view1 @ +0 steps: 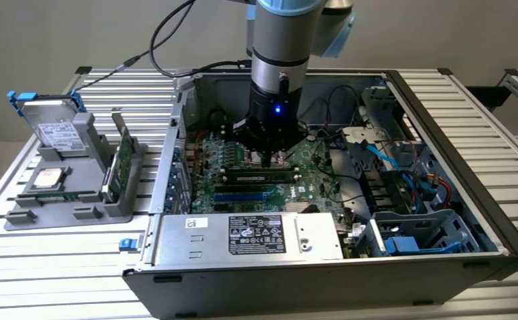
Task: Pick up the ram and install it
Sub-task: 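Press down the ram until it locks into place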
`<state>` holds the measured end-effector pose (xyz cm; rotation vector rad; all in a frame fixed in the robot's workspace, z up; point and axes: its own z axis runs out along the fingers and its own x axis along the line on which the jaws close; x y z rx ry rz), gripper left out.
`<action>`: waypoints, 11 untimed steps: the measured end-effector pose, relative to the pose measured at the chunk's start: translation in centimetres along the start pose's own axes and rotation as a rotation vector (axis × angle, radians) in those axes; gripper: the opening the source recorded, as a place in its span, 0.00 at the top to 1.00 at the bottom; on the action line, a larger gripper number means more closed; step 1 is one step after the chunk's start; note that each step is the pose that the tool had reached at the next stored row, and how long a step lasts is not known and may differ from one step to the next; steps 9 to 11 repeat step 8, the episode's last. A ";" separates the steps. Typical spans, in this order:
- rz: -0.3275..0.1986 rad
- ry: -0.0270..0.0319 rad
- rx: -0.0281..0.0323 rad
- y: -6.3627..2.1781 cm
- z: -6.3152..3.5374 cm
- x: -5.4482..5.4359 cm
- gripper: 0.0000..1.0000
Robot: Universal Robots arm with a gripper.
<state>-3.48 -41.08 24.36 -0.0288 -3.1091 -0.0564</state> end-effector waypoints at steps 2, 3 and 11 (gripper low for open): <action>0.004 -0.0002 -0.0002 0.00 0.00 0.0 0.90; 0.004 -0.0002 -0.0001 0.00 0.00 0.0 0.90; 0.004 -0.0001 0.0001 0.00 -0.01 0.0 0.90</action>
